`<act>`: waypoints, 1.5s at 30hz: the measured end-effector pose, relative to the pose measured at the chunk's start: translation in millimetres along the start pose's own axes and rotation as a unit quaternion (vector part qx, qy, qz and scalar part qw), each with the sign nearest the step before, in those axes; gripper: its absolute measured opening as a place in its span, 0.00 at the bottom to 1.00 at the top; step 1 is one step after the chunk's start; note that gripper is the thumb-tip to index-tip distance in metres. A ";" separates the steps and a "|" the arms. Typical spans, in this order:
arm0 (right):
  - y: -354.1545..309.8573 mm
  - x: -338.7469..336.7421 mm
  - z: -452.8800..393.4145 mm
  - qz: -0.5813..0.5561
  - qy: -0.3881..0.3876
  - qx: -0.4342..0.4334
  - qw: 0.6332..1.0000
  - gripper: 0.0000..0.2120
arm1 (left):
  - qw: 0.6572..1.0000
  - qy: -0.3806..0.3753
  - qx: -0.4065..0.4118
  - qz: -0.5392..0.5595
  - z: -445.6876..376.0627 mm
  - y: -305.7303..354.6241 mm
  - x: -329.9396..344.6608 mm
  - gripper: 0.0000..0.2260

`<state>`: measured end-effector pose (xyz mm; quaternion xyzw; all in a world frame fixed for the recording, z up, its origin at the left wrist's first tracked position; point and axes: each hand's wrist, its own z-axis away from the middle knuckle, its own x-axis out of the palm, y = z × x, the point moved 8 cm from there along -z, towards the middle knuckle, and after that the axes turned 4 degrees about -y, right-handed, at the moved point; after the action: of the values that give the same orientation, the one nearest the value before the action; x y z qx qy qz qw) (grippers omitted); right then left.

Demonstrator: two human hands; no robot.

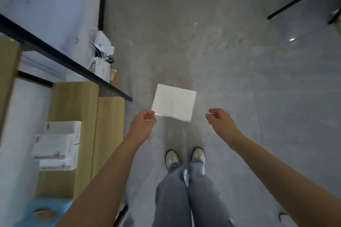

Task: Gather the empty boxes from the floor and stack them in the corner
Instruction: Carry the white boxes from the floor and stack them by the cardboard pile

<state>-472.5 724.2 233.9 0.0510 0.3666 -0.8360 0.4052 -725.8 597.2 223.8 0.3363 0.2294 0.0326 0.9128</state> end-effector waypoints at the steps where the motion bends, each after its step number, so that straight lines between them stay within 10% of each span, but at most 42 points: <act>1: 11.8 6.7 -27.0 -0.013 -0.001 0.013 1.000 0.20 | 1.000 0.000 -0.004 0.001 -24.8 -9.7 10.6 0.12; 20: 236.4 164.3 -431.0 -0.131 0.010 0.142 0.981 0.35 | 0.992 0.058 -0.106 0.032 -420.3 -247.6 121.9 0.30; 24: 245.5 186.4 -449.6 -0.187 -0.005 0.136 0.973 0.23 | 0.994 0.029 -0.100 0.032 -446.7 -261.8 135.3 0.23; 45: 80.9 48.3 -203.2 -0.199 0.015 0.107 0.974 0.19 | 0.990 0.028 -0.110 0.080 -184.1 -86.3 38.5 0.16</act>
<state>-489.8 793.7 21.7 0.0329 0.2837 -0.9333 0.2175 -780.8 649.1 31.2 0.2504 0.2224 0.1394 0.9319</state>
